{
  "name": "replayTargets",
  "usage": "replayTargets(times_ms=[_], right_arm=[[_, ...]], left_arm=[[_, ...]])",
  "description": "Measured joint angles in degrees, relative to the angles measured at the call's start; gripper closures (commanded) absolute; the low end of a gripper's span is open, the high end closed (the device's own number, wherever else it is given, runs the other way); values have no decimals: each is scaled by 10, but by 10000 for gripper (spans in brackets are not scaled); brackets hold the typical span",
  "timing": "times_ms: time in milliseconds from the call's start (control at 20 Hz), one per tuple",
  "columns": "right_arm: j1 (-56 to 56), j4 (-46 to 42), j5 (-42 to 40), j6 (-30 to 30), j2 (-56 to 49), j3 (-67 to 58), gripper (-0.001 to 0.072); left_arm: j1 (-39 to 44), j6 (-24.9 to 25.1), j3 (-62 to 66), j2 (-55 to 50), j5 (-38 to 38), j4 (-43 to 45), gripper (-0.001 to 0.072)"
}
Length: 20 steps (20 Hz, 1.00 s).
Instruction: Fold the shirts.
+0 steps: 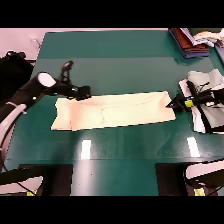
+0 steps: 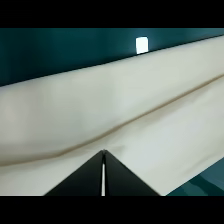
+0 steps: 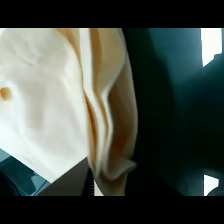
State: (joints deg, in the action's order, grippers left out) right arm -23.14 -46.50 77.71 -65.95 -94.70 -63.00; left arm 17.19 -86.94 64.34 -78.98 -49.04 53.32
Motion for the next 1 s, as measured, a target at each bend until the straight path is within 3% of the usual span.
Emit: replayTargets(times_ms=[50, 350, 650, 1000], right_arm=[[11, 8, 0, 6, -1, -5, 698], [63, 29, 26, 20, 69, -84, 698], [139, 33, 48, -28, 165, -205, 698], [251, 35, 41, -81, 192, -309, 698]], left_arm=[[16, -3, 11, -17, 8, -1, 682], [94, -14, 110, -141, 26, -16, 682], [131, -16, 168, -221, 19, -26, 682], [134, -16, 181, -236, 5, -28, 682]])
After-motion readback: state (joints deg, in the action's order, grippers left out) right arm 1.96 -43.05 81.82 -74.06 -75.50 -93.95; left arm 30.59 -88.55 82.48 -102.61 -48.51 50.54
